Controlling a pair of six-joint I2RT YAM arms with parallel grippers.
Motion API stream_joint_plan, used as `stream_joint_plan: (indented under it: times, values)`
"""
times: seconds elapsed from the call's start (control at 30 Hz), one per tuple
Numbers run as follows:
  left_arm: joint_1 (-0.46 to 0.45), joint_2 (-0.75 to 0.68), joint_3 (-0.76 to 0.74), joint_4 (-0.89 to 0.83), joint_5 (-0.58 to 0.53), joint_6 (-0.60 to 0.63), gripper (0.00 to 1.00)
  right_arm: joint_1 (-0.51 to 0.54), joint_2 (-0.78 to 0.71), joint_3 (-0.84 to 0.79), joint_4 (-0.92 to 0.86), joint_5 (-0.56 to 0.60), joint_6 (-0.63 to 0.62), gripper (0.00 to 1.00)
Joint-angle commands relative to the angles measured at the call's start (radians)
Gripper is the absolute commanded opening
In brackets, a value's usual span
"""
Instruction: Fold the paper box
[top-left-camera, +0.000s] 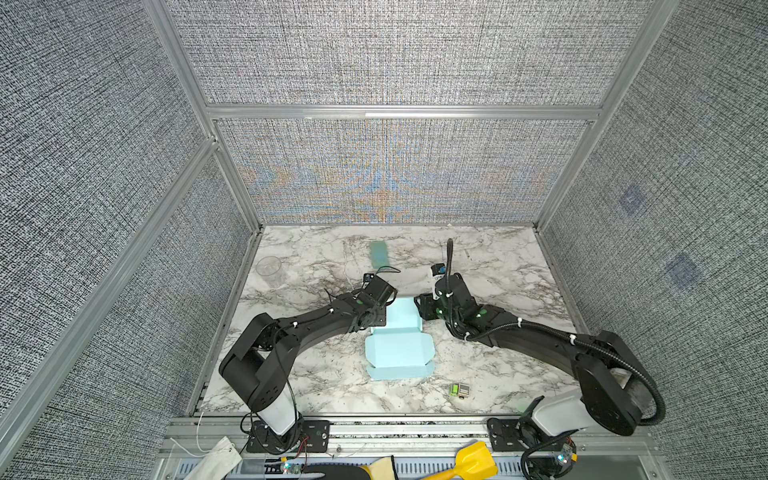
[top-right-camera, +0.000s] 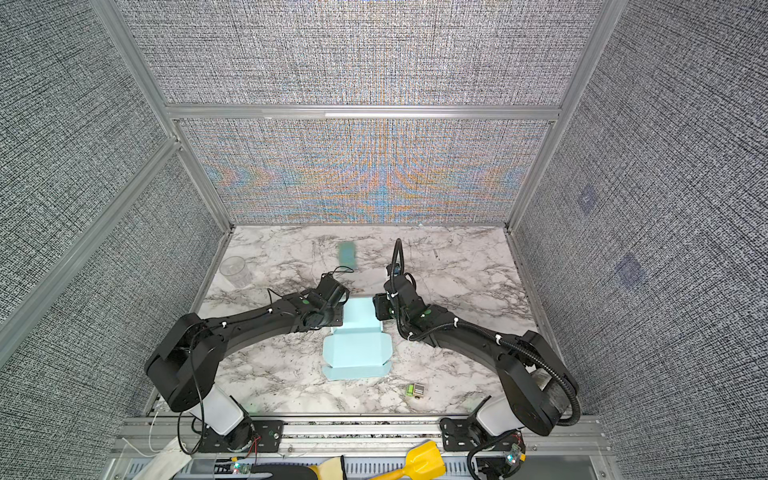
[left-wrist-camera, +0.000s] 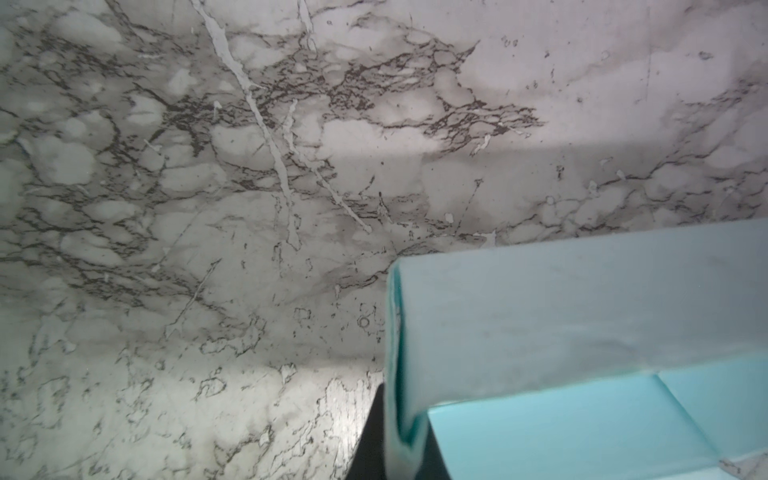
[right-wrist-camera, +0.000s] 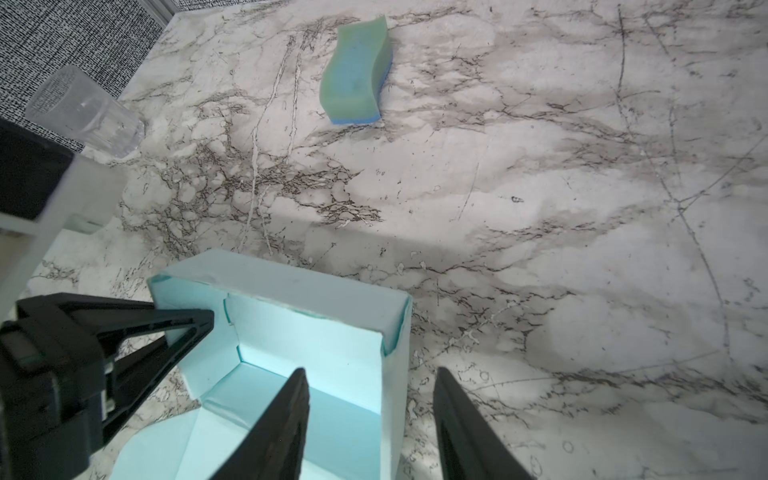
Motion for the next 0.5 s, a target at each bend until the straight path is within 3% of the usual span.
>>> stream_joint_plan:
  times: [0.0, 0.47]
  values:
    - [0.000, 0.013, 0.013, -0.017, -0.014, 0.003, 0.00, 0.004, -0.009, -0.029, -0.053, 0.028, 0.040, 0.48]
    - [-0.005, 0.032, 0.037, -0.043, -0.029, -0.004, 0.00, 0.017, 0.053, -0.030, -0.001, 0.037, 0.041, 0.39]
